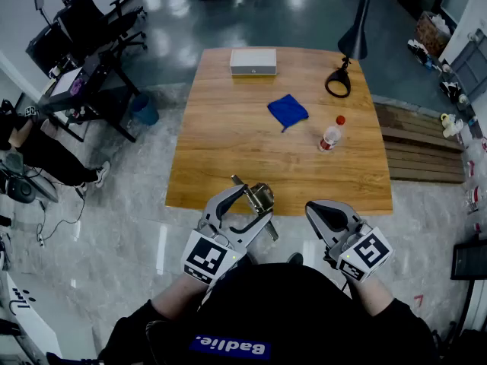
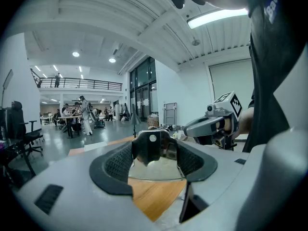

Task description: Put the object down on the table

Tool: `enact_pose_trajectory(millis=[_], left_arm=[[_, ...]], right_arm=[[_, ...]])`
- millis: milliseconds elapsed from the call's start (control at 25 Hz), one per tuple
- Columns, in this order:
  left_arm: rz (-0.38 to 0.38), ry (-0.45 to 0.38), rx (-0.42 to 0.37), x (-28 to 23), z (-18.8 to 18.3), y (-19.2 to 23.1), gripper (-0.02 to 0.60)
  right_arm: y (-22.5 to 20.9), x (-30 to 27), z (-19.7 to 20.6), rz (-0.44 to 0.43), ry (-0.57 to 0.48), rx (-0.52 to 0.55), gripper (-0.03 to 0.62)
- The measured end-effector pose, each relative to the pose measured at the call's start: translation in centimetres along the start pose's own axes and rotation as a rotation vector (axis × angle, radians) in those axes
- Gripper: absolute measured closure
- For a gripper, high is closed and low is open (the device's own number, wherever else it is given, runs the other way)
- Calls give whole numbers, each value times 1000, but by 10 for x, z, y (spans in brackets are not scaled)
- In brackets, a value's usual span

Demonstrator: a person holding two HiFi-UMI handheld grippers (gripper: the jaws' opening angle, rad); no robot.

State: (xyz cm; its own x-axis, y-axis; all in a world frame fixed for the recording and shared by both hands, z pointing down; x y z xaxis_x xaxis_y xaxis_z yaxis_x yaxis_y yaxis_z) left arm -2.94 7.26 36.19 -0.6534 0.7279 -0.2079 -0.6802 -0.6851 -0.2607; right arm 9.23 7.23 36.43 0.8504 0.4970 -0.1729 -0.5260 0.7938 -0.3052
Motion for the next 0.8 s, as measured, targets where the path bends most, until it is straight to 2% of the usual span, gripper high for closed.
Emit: enact_pose_trajectory(millis=[520, 800], left_arm=[[-3, 17, 6, -4, 5, -1, 288], [-18, 40, 1, -21, 0, -7, 288]], right_arm=[[-6, 1, 3, -2, 4, -12, 589], [-22, 12, 2, -30, -8, -33, 589]])
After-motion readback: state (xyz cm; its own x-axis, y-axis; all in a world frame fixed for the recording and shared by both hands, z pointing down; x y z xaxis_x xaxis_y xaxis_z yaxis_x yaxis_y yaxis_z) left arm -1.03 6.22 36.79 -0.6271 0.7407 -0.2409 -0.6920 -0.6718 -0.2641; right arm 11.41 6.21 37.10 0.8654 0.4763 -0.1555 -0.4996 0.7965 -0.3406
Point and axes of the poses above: the fingertips, and each gripper's own axes: x backward along the fingers, y to its left, z out of its underside, the point moved 2 cm from there along x, backward along the fingers, and after that the axes turned 11 degrees about -x, right-handed, at the moved point
